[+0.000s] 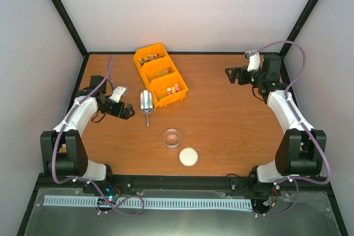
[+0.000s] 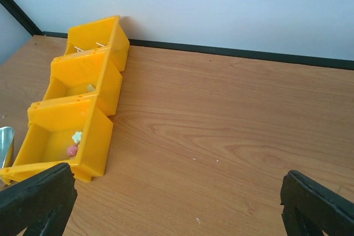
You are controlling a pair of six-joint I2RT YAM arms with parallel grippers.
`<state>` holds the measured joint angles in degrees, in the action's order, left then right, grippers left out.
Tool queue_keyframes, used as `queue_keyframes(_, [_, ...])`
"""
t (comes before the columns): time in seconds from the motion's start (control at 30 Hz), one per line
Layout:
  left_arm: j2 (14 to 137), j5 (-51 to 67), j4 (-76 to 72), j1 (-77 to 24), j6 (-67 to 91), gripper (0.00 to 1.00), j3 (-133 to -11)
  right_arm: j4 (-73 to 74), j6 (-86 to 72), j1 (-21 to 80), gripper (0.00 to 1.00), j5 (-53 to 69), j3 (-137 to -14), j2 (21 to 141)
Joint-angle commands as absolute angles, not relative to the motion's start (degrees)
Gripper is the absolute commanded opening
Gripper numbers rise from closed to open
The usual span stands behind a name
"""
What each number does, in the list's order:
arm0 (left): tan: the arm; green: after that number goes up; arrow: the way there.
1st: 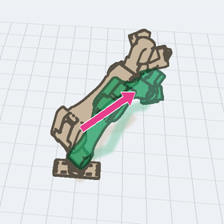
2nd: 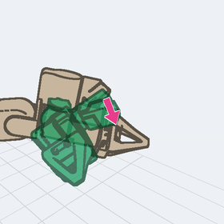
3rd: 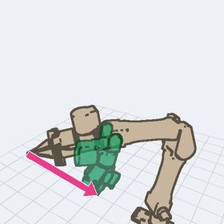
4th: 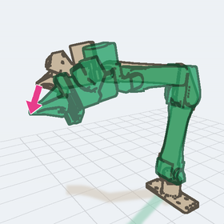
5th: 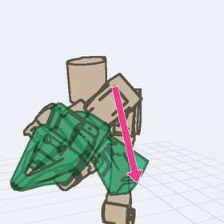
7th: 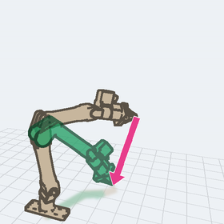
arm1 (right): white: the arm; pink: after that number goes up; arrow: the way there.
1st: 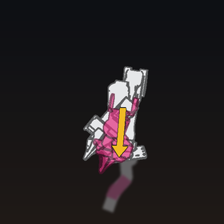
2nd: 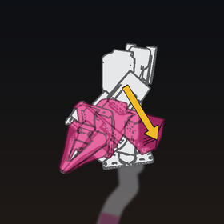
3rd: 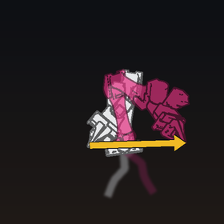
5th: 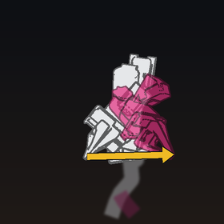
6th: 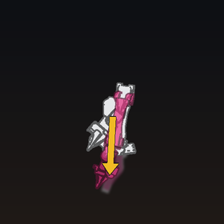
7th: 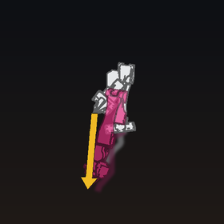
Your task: Pack the candies
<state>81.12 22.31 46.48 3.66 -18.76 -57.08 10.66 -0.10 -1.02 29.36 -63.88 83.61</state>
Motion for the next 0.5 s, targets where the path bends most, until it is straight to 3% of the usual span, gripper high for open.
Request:
queue_keyframes(0.0, [80.67,21.88,45.36,-0.16,-20.28,1.0,-55.56,8.68,-2.26,-0.33,1.0,30.03,-63.72,84.0])
queue_keyframes(0.23, [85.19,21.28,39.57,-5.5,-16.02,0.92,-54.82,8.67,-2.37,-0.26,1.0,29.04,-62.82,83.56])
queue_keyframes(0.47, [89.19,17.66,33.24,-8.01,-11.01,0.91,-56.71,7.76,-2.63,-0.15,1.0,28.56,-61.63,83.12])
